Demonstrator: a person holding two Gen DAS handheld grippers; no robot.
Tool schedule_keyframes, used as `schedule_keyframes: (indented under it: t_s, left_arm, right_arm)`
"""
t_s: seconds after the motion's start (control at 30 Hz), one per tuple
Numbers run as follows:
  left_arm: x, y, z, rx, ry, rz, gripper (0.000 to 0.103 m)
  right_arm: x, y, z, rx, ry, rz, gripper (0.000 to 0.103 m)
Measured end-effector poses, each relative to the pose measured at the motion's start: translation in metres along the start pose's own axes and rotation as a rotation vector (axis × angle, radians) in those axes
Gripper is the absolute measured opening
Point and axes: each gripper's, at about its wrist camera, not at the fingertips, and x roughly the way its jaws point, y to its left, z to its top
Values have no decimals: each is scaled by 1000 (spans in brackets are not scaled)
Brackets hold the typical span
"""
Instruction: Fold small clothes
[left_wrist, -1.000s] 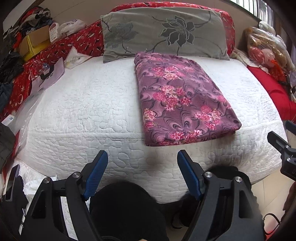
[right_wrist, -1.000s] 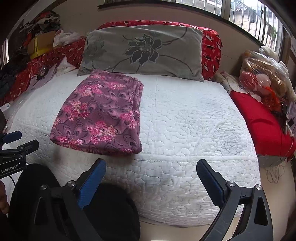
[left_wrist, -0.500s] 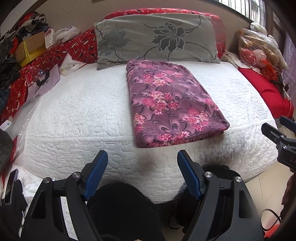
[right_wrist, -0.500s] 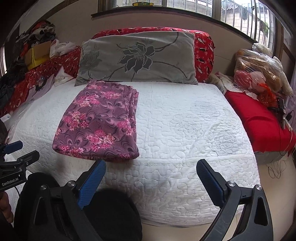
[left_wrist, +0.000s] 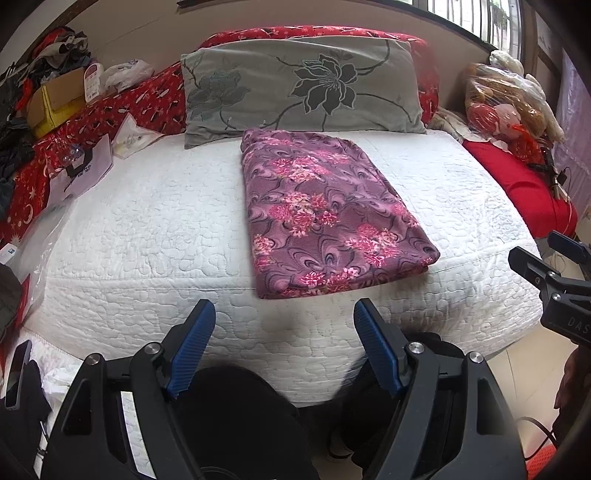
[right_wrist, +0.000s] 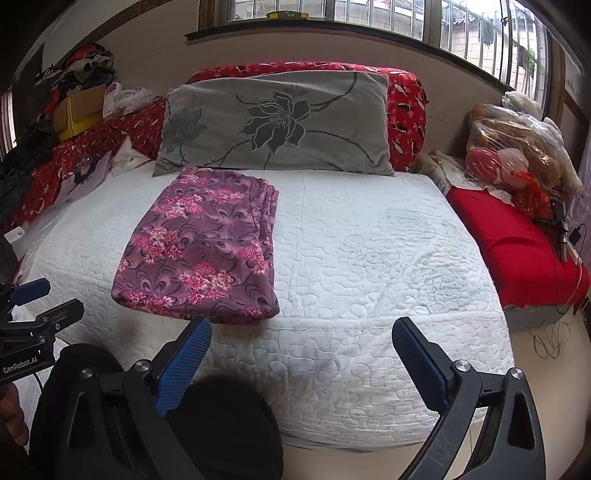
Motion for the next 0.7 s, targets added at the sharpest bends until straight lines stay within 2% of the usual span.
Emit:
schedule_keyframes:
  t_s: [0.23, 0.47, 0.7]
  left_arm:
    - [0, -3, 1, -1, 14, -25, 78]
    - [-8, -10, 2, 11, -16, -48, 78]
    - [-10, -12, 3, 12, -10, -40, 78]
  right_arm:
    - [-2, -2, 2, 1, -6, -8, 99]
    - [-4, -4, 2, 5, -4, -11, 99]
    - [-5, -5, 2, 6, -11, -11, 102]
